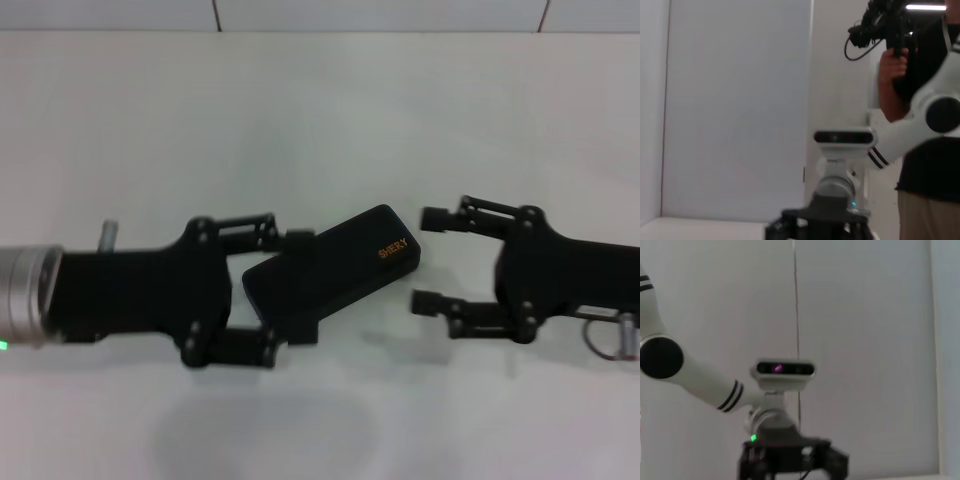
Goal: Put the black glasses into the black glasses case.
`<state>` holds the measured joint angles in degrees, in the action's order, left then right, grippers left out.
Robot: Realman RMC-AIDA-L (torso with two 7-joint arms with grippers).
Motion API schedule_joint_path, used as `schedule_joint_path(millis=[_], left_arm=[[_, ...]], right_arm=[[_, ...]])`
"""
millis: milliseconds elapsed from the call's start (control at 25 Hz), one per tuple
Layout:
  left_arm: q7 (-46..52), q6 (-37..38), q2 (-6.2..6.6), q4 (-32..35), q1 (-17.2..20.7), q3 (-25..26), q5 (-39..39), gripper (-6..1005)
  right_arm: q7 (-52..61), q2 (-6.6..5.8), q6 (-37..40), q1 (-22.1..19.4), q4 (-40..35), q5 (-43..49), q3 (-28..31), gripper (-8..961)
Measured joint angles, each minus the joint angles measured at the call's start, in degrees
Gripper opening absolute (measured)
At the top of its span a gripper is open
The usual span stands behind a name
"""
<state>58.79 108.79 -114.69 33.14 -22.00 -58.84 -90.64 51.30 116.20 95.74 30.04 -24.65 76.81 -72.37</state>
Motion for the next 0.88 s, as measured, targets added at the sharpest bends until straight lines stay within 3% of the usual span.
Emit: schedule_joint_path(millis=[240,880], left_arm=[[-1.3,0.1,-0.29,0.0,1.6,0.2,-1.8,767],[-2.7,0.0,-0.09,-0.1,1.4,1.0,-1.5,767]], right_arm=[[-5.3,-0.01,-3.4,3.3,5.2,-7.5,-6.1,789],[-5.8,-0.01,-4.6,3.5,4.7,-8.0,-7.4,791]])
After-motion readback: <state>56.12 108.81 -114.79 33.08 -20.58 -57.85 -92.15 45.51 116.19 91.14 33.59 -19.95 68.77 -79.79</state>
